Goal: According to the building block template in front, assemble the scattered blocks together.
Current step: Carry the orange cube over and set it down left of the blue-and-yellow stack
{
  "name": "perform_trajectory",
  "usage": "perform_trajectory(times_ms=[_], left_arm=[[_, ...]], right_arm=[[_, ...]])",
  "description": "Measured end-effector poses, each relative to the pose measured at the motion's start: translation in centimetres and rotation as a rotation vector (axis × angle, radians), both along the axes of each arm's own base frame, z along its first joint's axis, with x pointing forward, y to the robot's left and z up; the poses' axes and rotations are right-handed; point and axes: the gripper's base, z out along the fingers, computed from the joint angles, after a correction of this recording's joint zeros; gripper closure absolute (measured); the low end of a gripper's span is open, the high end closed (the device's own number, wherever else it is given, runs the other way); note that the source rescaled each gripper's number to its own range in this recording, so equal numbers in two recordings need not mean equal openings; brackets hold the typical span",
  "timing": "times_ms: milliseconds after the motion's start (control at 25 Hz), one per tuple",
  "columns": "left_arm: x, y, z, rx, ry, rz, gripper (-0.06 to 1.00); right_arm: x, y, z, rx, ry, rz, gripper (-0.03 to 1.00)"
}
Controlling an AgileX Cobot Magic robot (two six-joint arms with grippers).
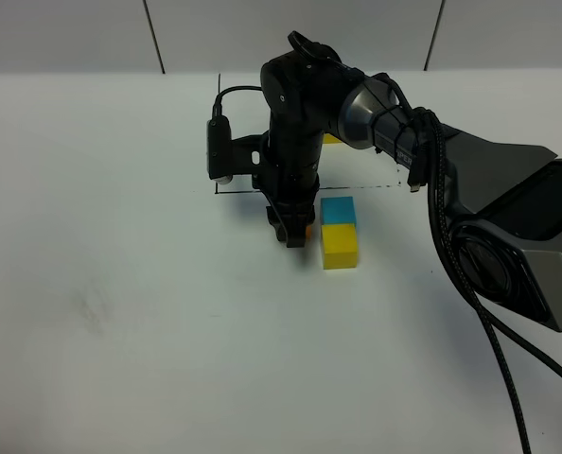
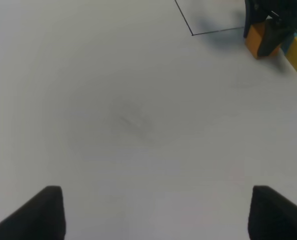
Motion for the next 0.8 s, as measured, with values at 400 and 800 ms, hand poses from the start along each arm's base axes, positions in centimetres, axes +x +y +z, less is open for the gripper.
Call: perform_trajectory(times_ms=[400,800], left_arm=[[0.00,0.00,0.00,0.000,0.000,0.000,0.32],[0.00,0.00,0.00,0.000,0.000,0.000,0.32]], right_arm=[[-0.05,-0.19,-0.25,-0.004,0.004,-0.002,0.70],[-0.08,-0.79,-0.14,-0.003,0.019,-0.015,0.70]])
